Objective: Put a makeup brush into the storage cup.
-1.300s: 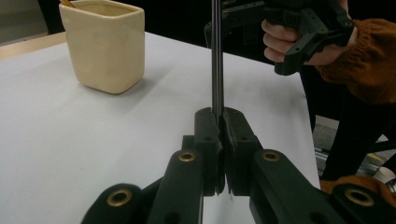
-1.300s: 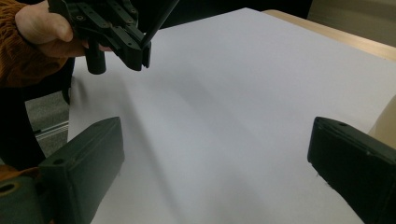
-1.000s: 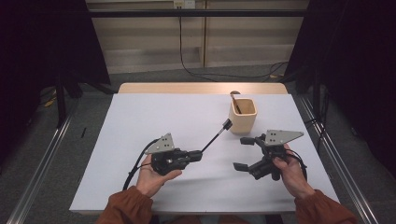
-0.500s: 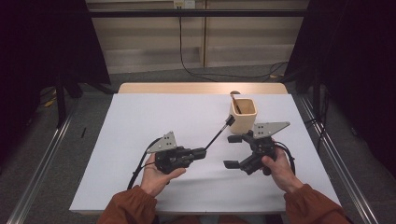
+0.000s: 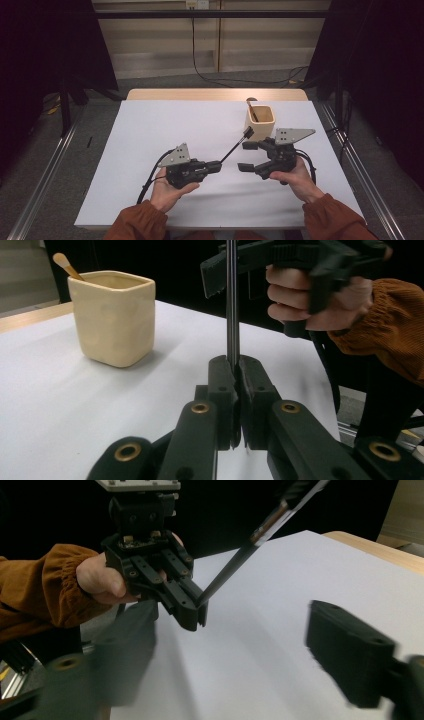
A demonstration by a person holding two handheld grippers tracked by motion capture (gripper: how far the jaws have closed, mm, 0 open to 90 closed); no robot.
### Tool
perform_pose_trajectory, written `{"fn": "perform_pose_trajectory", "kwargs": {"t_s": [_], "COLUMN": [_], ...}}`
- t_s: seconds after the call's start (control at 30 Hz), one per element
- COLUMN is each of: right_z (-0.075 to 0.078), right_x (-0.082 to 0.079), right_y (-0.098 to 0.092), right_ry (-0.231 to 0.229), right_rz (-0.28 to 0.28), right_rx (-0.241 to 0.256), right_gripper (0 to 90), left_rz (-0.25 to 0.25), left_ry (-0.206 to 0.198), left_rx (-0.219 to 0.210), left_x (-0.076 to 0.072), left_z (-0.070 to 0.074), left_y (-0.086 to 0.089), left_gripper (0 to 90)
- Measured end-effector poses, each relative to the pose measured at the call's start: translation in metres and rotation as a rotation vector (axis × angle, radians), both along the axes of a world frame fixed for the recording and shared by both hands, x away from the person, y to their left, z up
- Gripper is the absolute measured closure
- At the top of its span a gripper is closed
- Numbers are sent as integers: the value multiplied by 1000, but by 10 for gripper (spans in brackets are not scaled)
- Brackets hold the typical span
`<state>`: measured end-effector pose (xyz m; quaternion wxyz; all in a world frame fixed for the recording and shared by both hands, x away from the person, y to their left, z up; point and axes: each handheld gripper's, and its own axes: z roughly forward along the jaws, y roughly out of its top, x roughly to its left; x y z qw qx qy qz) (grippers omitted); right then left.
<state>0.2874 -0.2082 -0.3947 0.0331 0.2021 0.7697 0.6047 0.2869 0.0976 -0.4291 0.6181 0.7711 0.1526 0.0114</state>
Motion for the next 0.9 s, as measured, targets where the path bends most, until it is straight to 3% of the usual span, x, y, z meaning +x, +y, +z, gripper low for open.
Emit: {"fn": "perform_pose_trajectory", "kwargs": {"t_s": [0.17, 0.3, 0.8, 0.9], "right_z": [1, 2, 3, 4], "right_x": [2, 3, 4, 4], "right_y": [0, 0, -2, -3], "right_ry": [6, 8, 26, 29], "right_rz": [22, 31, 47, 58], "right_rx": [16, 38, 70, 87], "right_gripper": [473, 555, 680, 753], "left_rz": [-24, -29, -52, -52], "left_ry": [3, -1, -5, -3], "left_rx": [6, 10, 28, 21], "left_x": [-1, -2, -5, -5], "left_z": [-2, -1, -5, -6], "left_y": [-1, -1, -5, -6], "left_gripper": [854, 854, 855, 854]}}
